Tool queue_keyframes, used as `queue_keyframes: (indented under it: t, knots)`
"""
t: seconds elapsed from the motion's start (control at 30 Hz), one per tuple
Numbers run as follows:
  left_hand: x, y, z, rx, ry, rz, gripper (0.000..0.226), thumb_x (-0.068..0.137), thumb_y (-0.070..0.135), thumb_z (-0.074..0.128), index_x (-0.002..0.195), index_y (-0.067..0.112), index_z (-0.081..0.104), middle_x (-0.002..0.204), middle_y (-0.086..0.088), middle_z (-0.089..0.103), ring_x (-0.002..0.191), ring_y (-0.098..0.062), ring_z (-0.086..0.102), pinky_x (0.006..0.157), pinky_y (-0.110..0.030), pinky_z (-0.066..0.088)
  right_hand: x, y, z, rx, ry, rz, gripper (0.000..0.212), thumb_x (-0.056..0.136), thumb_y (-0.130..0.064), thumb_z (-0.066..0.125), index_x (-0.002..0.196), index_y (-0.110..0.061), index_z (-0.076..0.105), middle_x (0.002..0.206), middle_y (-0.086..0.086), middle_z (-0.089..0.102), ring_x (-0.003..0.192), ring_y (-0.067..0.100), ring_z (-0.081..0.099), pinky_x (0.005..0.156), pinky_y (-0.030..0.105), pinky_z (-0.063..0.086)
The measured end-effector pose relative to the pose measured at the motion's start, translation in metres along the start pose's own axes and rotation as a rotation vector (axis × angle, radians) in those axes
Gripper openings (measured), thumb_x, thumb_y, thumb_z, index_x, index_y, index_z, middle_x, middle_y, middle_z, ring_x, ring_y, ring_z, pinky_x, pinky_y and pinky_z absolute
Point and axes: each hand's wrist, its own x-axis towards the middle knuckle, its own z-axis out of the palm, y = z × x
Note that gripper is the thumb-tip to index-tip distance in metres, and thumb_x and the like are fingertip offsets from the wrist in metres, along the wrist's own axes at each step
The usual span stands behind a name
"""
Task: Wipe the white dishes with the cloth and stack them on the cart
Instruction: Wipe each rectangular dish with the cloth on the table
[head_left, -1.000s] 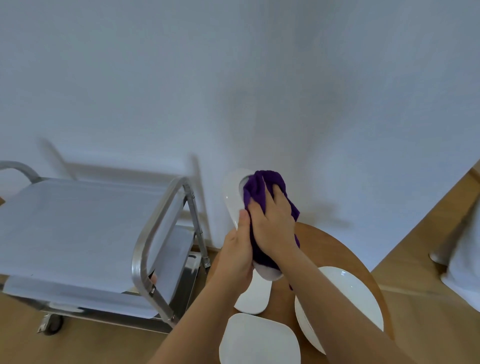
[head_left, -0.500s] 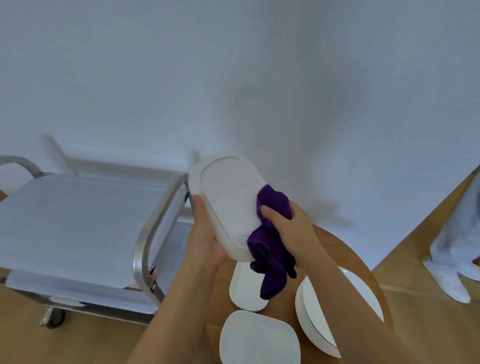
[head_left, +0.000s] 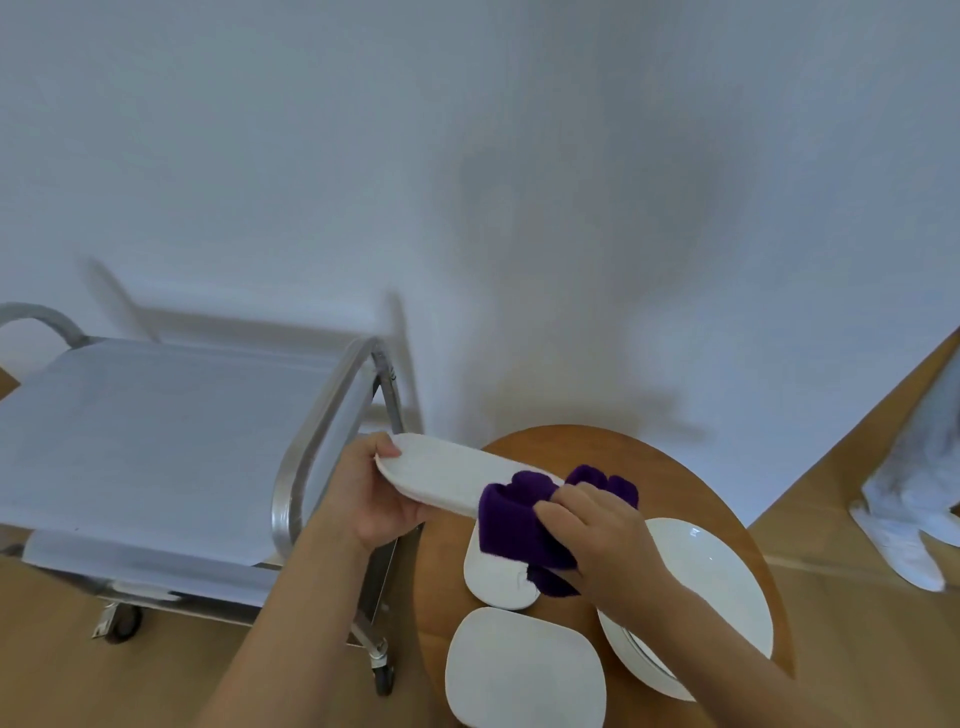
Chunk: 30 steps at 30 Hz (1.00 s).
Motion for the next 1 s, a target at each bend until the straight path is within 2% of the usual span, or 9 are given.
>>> queue_keyframes:
  t: [0.1, 0.2, 0.27, 0.37, 0.53, 0.73, 0.83, 0.93, 1.0]
  knots:
    - [-0.004, -0.006, -0.010, 0.115, -0.118, 0.092, 0.055, 0.047, 0.013, 0.051, 0.101, 0.009, 0.063, 0.094, -0.016, 0.070, 0.090, -0.038, 0.064, 0.060, -0.042, 0.058, -0.010, 0.004, -0.003, 0.259, -0.114, 0.227, 0.034, 0.079, -0.026, 0.068, 0.111, -0.021, 0.057, 0.103, -0.007, 0.066, 0.094, 0.006, 0.058, 0.076, 0.018, 0.052]
    - [-0.006, -0.017, -0.008, 0.241, -0.193, 0.120, 0.055, 0.034, 0.013, 0.058, 0.087, 0.012, 0.072, 0.087, -0.013, 0.072, 0.078, -0.032, 0.070, 0.055, -0.039, 0.057, -0.011, 0.012, 0.004, 0.387, -0.300, 0.495, 0.027, 0.095, -0.027, 0.049, 0.122, -0.025, 0.053, 0.118, -0.023, 0.048, 0.109, -0.003, 0.045, 0.097, 0.022, 0.043]
    - [-0.005, -0.024, -0.006, 0.319, -0.221, 0.130, 0.050, 0.035, 0.015, 0.059, 0.082, 0.017, 0.074, 0.082, -0.007, 0.072, 0.073, -0.024, 0.071, 0.053, -0.035, 0.056, -0.005, 0.012, 0.014, 0.419, -0.286, 0.567, 0.020, 0.096, -0.021, 0.047, 0.112, -0.033, 0.050, 0.107, -0.027, 0.046, 0.101, -0.002, 0.047, 0.089, 0.013, 0.041]
    - [-0.003, -0.033, -0.003, 0.422, -0.274, 0.129, 0.059, 0.039, 0.019, 0.059, 0.098, 0.017, 0.065, 0.085, -0.003, 0.072, 0.077, -0.020, 0.071, 0.058, -0.034, 0.056, 0.006, 0.006, 0.025, 0.458, -0.158, 0.638, 0.026, 0.094, -0.011, 0.045, 0.099, -0.036, 0.045, 0.099, -0.019, 0.049, 0.095, 0.007, 0.049, 0.081, 0.011, 0.037]
    - [0.008, -0.048, -0.002, 0.527, -0.326, 0.103, 0.066, 0.048, 0.016, 0.058, 0.115, 0.014, 0.055, 0.092, -0.005, 0.070, 0.085, -0.019, 0.068, 0.070, -0.031, 0.055, 0.014, -0.016, 0.045, 0.473, -0.159, 0.608, 0.027, 0.090, -0.015, 0.046, 0.115, -0.023, 0.052, 0.117, -0.006, 0.051, 0.104, 0.010, 0.048, 0.089, 0.021, 0.042]
    - [0.022, -0.071, -0.030, 0.381, -0.106, -0.005, 0.049, 0.051, 0.009, 0.048, 0.099, 0.003, 0.057, 0.084, -0.012, 0.066, 0.078, -0.022, 0.066, 0.065, -0.033, 0.057, -0.011, -0.026, 0.059, 0.541, -0.356, 0.623, 0.045, 0.085, 0.001, 0.050, 0.123, -0.022, 0.051, 0.126, -0.008, 0.049, 0.115, 0.005, 0.042, 0.099, 0.014, 0.035]
    - [0.025, -0.086, -0.044, 0.307, -0.002, -0.059, 0.059, 0.048, 0.011, 0.049, 0.107, 0.008, 0.056, 0.093, -0.014, 0.063, 0.085, -0.029, 0.063, 0.063, -0.036, 0.057, -0.033, -0.023, 0.061, 0.541, -0.479, 0.656, 0.041, 0.085, 0.001, 0.049, 0.121, -0.019, 0.055, 0.125, -0.007, 0.052, 0.114, 0.005, 0.043, 0.100, 0.012, 0.034]
    - [0.026, -0.098, -0.063, 0.253, 0.102, -0.089, 0.059, 0.050, 0.014, 0.054, 0.110, 0.017, 0.054, 0.097, -0.011, 0.065, 0.086, -0.028, 0.065, 0.058, -0.036, 0.056, -0.061, -0.015, 0.062, 0.540, -0.664, 0.689, 0.035, 0.090, -0.006, 0.044, 0.115, -0.025, 0.060, 0.115, -0.011, 0.058, 0.105, 0.000, 0.048, 0.089, 0.003, 0.033]
    - [0.026, -0.105, -0.074, 0.219, 0.149, -0.156, 0.063, 0.056, 0.020, 0.065, 0.118, 0.018, 0.051, 0.109, -0.015, 0.060, 0.099, -0.032, 0.060, 0.064, -0.041, 0.056, -0.080, -0.009, 0.062, 0.545, -0.785, 0.803, 0.029, 0.092, -0.011, 0.043, 0.103, -0.033, 0.060, 0.102, -0.013, 0.059, 0.094, 0.003, 0.054, 0.077, 0.005, 0.037]
